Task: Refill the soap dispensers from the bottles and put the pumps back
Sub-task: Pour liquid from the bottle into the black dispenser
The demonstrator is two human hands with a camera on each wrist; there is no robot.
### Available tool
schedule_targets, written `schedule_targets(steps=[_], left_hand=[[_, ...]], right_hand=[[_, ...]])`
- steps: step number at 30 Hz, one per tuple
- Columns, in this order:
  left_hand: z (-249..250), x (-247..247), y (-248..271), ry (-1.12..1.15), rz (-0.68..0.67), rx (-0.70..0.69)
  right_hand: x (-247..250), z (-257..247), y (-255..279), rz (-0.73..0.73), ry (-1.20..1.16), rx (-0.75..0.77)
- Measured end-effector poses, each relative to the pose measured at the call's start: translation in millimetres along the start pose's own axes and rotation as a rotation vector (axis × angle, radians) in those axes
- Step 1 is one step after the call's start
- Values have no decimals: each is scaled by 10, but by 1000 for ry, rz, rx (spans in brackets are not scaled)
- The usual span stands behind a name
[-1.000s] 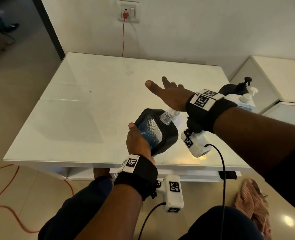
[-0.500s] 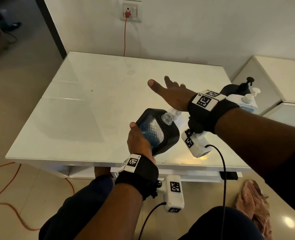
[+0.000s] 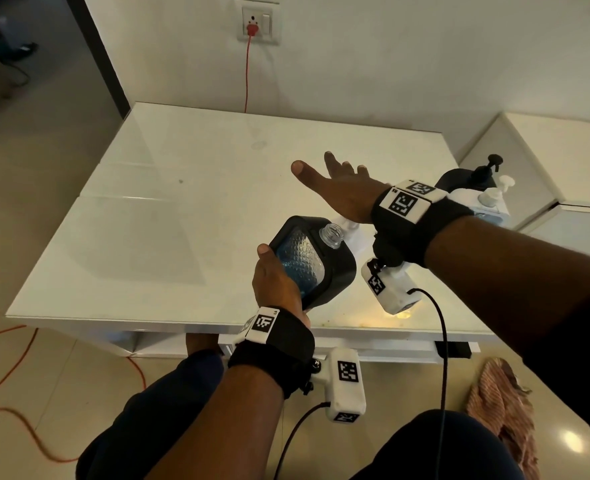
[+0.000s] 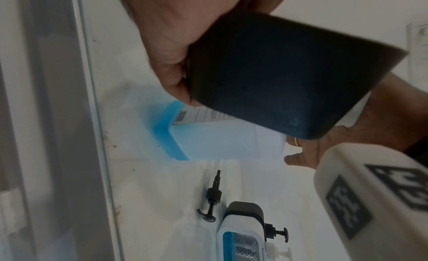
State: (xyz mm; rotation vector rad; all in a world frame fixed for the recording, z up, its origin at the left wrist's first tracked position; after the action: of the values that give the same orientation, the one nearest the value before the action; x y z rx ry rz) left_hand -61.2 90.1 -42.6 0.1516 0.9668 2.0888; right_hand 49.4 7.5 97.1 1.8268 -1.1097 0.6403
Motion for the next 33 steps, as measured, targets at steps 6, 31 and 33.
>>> schedule_targets(steps=[6, 31, 33], left_hand=[[-42, 9, -33, -4, 13, -6], [-33, -14, -50, 40, -3, 29], [-21, -3, -49, 31, -1, 21]], right_hand=[[-55, 13, 14, 45, 30, -7], [-50, 19, 3, 29, 12, 29], [-48, -5, 2, 39, 50, 25]])
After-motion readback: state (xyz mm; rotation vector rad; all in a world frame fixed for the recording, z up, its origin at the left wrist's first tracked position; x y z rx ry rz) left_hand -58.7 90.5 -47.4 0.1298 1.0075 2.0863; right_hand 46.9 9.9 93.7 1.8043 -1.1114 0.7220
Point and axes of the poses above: each hand's wrist, its own y-axis away from the middle knuckle, its own x-axis out of the back of the hand, z = x × y, the point moved 3 cm from there along -y, towards the middle knuckle, and after that the axes turned 9 degrees about -y, right-handed, at the moved point
